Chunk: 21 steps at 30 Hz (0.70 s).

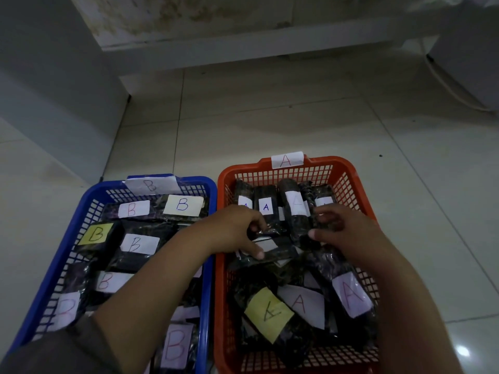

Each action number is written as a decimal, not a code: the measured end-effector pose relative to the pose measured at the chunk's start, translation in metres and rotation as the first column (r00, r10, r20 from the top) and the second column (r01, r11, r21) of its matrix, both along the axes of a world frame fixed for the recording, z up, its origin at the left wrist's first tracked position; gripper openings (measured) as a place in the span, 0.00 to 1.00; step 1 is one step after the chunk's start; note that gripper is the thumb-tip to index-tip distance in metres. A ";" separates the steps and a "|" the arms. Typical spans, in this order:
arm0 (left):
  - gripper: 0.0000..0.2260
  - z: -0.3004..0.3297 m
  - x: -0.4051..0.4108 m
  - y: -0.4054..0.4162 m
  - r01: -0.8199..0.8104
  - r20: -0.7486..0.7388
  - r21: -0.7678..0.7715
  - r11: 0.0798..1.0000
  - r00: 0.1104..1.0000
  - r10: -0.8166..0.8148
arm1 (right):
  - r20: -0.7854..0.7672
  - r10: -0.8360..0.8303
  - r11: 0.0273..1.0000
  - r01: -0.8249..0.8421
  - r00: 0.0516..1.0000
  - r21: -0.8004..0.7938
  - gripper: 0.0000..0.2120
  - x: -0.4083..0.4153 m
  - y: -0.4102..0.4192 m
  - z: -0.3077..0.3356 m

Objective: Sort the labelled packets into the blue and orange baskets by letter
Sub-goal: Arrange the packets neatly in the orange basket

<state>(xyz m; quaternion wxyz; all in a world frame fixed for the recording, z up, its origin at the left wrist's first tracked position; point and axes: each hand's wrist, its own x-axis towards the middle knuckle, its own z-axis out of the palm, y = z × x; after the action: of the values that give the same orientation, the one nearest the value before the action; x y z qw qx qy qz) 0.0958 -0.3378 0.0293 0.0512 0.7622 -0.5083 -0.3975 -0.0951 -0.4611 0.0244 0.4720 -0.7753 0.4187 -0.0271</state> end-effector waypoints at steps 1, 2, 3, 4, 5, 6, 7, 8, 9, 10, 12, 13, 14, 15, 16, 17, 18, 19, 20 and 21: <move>0.26 0.000 0.000 0.003 -0.004 0.026 -0.012 1.000 1.000 0.004 | -0.029 0.023 1.000 -0.023 0.999 -0.014 0.18 -0.005 -0.001 0.005; 0.26 0.001 -0.002 0.005 -0.009 0.053 -0.032 0.999 0.999 0.011 | -0.063 0.046 0.998 -0.049 0.997 -0.039 0.19 -0.010 -0.001 0.010; 0.25 0.001 -0.004 0.008 -0.001 0.092 -0.051 0.999 0.996 0.006 | -0.097 0.066 0.996 -0.071 0.993 -0.055 0.20 -0.013 0.000 0.013; 0.25 0.002 -0.007 0.010 0.026 0.149 -0.065 0.998 0.989 -0.016 | -0.122 0.080 0.994 -0.088 0.989 -0.064 0.22 -0.015 0.003 0.016; 0.25 0.002 -0.009 0.013 0.058 0.202 -0.060 0.997 0.978 -0.044 | -0.140 0.090 0.993 -0.100 0.986 -0.067 0.24 -0.017 0.006 0.018; 0.25 0.002 -0.012 0.017 0.081 0.228 -0.043 0.996 0.971 -0.069 | -0.151 0.101 0.991 -0.113 0.983 -0.074 0.26 -0.018 0.010 0.020; 0.26 0.001 -0.014 0.020 0.087 0.219 -0.022 0.996 0.972 -0.080 | -0.160 0.114 0.988 -0.129 0.981 -0.084 0.27 -0.018 0.014 0.021; 0.27 0.000 -0.016 0.024 0.076 0.188 -0.011 0.997 0.980 -0.072 | -0.157 0.127 0.985 -0.144 0.979 -0.098 0.27 -0.019 0.019 0.022; 0.28 0.000 -0.018 0.026 0.054 0.154 -0.014 0.998 0.987 -0.051 | -0.148 0.135 0.982 -0.152 0.980 -0.112 0.27 -0.018 0.023 0.023; 0.27 0.000 -0.019 0.028 0.037 0.129 -0.026 0.999 0.991 -0.033 | -0.134 0.138 0.979 -0.156 0.981 -0.133 0.26 -0.017 0.026 0.023; 0.22 0.002 -0.021 0.030 0.025 0.124 -0.046 0.999 0.992 -0.019 | -0.108 0.131 0.974 -0.148 0.985 -0.172 0.24 -0.015 0.030 0.022; 0.18 0.004 -0.021 0.030 0.022 0.132 -0.061 0.998 0.991 -0.013 | -0.097 0.118 0.975 -0.134 0.988 -0.175 0.23 -0.014 0.031 0.022; 0.14 0.006 -0.021 0.029 0.013 0.139 -0.084 0.996 0.990 -0.001 | -0.084 0.099 0.979 -0.112 0.992 -0.173 0.21 -0.014 0.031 0.023; 0.11 0.010 -0.020 0.029 -0.004 0.139 -0.110 0.994 0.990 0.019 | -0.073 0.074 0.983 -0.085 0.995 -0.165 0.19 -0.014 0.030 0.023; 0.10 0.015 -0.019 0.028 -0.023 0.132 -0.144 0.989 0.990 0.042 | -0.053 0.042 0.985 -0.050 0.998 -0.166 0.17 -0.015 0.028 0.023; 0.09 0.020 -0.018 0.027 -0.041 0.123 -0.181 0.983 0.990 0.064 | -0.023 -0.004 0.986 0.000 1.000 -0.167 0.15 -0.016 0.025 0.023; 0.09 0.025 -0.018 0.025 -0.058 0.110 -0.227 0.972 0.990 0.084 | 0.025 -0.063 0.985 0.067 0.998 -0.162 0.12 -0.017 0.023 0.023; 0.09 0.030 -0.019 0.022 -0.077 0.097 -0.282 0.956 0.989 0.109 | 0.085 -0.132 0.980 0.143 0.988 -0.136 0.10 -0.016 0.020 0.024; 0.10 0.034 -0.021 0.019 -0.099 0.090 -0.352 0.931 0.986 0.139 | 0.148 -0.203 0.973 0.216 0.968 -0.082 0.07 -0.015 0.019 0.025; 0.10 0.037 -0.025 0.015 -0.115 0.092 -0.429 0.896 0.981 0.170 | 0.197 -0.271 0.961 0.277 0.942 -0.005 0.08 -0.013 0.019 0.025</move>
<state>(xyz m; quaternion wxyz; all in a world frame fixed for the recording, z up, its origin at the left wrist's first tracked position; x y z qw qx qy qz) 0.0711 -0.3232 0.0661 0.2113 0.7921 -0.5269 -0.2241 -0.1083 -0.4423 0.0497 0.4896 -0.7108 0.4737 -0.1750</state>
